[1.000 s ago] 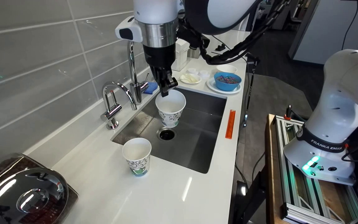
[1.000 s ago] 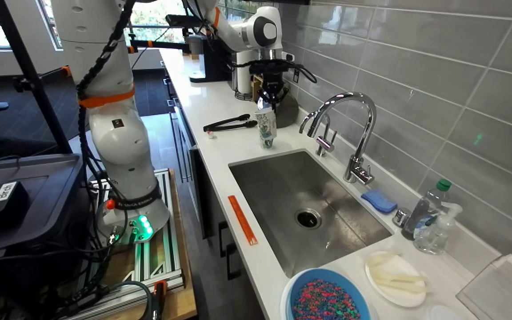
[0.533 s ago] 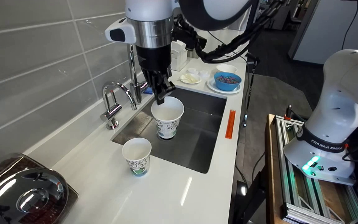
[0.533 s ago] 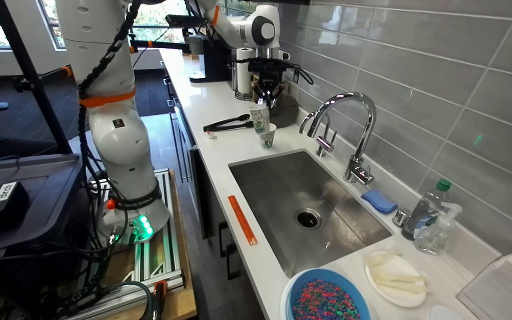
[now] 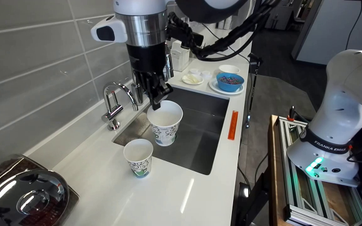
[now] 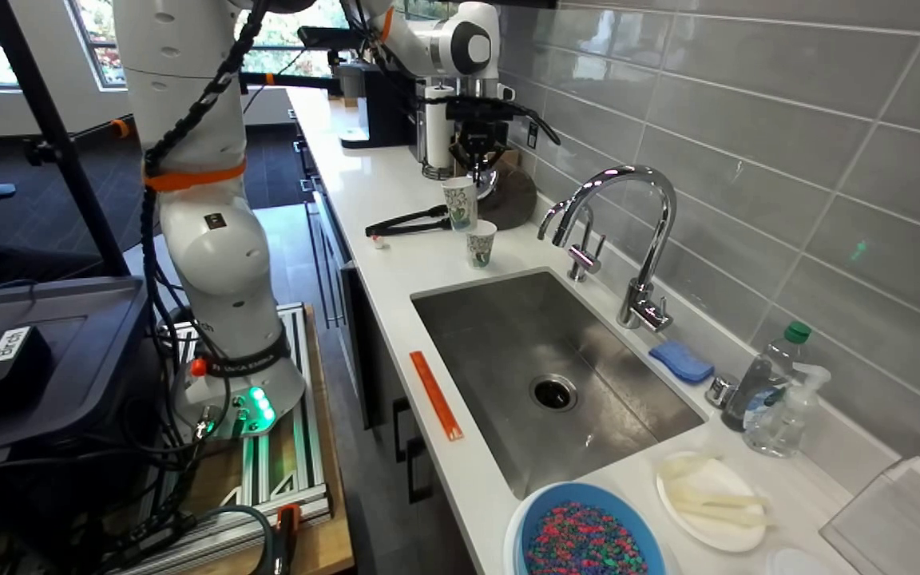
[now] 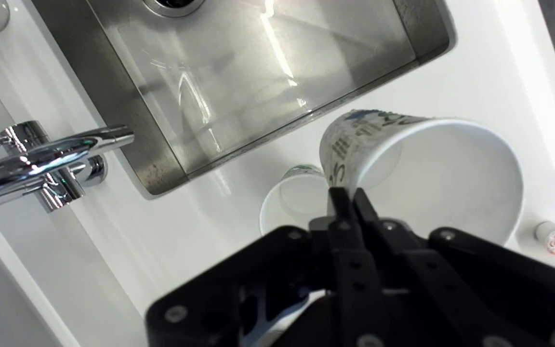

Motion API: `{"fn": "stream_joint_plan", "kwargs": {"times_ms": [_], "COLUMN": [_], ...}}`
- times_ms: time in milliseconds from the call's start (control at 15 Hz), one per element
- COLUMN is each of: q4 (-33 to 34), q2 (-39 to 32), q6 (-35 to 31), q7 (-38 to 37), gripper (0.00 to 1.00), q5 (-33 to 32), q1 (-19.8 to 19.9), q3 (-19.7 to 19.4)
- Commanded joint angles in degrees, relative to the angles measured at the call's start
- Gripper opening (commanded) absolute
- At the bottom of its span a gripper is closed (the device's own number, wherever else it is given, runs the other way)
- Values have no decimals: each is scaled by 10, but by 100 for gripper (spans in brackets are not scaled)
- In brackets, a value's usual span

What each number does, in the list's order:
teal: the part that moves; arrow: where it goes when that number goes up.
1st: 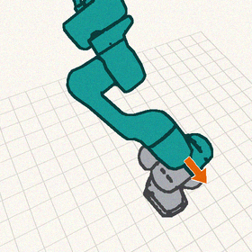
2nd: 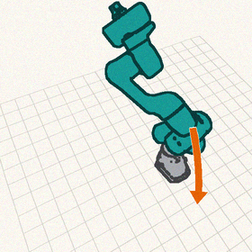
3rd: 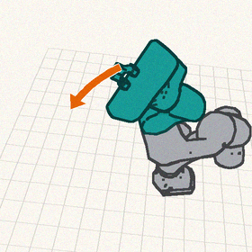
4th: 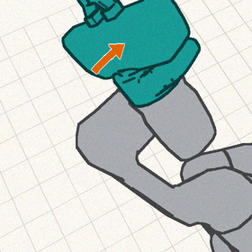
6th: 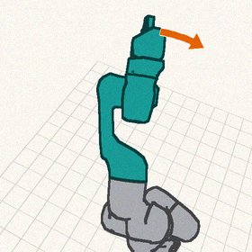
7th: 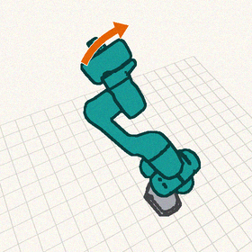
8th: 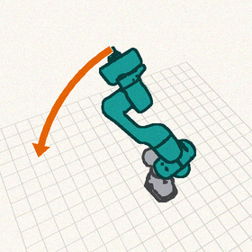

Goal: Pour the liquid out of the cup in the sink and place it in the cup on the left side of the counter.

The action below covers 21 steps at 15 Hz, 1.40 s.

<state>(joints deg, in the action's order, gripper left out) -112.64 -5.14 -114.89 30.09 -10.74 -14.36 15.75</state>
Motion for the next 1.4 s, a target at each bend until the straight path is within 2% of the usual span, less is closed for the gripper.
{"fn": "stream_joint_plan", "kwargs": {"times_ms": [0,1000,1333], "q4": [43,171,188], "q2": [-38,-146,-159], "q6": [15,16,14], "q7": [28,39,39], "gripper": [1,1,1], "q5": [16,11,11], "q1": [-5,-6,-1], "q3": [7,13,10]}}
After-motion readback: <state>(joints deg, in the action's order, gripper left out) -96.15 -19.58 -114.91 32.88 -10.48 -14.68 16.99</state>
